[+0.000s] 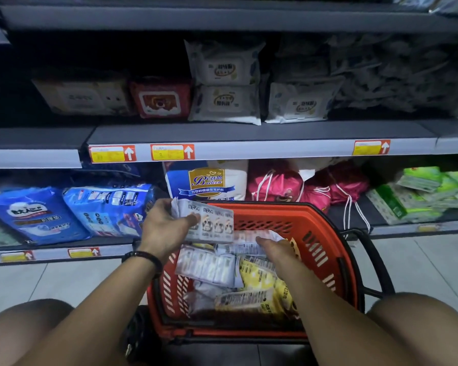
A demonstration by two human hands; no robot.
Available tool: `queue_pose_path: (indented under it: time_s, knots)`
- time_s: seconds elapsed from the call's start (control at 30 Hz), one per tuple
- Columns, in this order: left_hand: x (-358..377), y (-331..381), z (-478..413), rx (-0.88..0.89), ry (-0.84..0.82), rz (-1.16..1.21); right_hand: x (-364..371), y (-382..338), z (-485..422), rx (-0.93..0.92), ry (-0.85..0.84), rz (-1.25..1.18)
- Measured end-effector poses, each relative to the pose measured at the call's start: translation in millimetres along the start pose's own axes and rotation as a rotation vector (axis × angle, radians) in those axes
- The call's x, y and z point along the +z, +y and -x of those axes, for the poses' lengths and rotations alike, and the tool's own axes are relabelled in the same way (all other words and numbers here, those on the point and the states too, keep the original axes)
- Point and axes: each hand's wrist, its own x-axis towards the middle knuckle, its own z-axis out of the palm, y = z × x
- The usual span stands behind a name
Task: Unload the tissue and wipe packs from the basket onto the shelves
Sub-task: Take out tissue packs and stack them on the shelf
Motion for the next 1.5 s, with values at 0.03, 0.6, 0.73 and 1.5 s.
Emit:
queue_pose_path:
  time_s: [0.03, 0.6, 0.73, 1.5]
  knots:
    - [-0.2, -4.2, -2.4, -0.004, -0.005, -0.005, 3.9, -1.8, -2.9, 0.005, 0.006, -0.021]
    - [-1.3, -19.4, -11.9, -0.079, -0.022, 0.028, -2.5, -3.3, -9.1, 0.057, 0.118, -0.210]
    - [2.7, -17.3, 3.0, -0.070, 0.009, 0.035, -0.6, -4.8, -15.5, 0.169, -0.096, -0.342]
    - [31.0, 30.8, 48.9, -0.213, -0.329, 0.373, -17.5, -48.7, 153.0, -1.225, 0.166, 0.472]
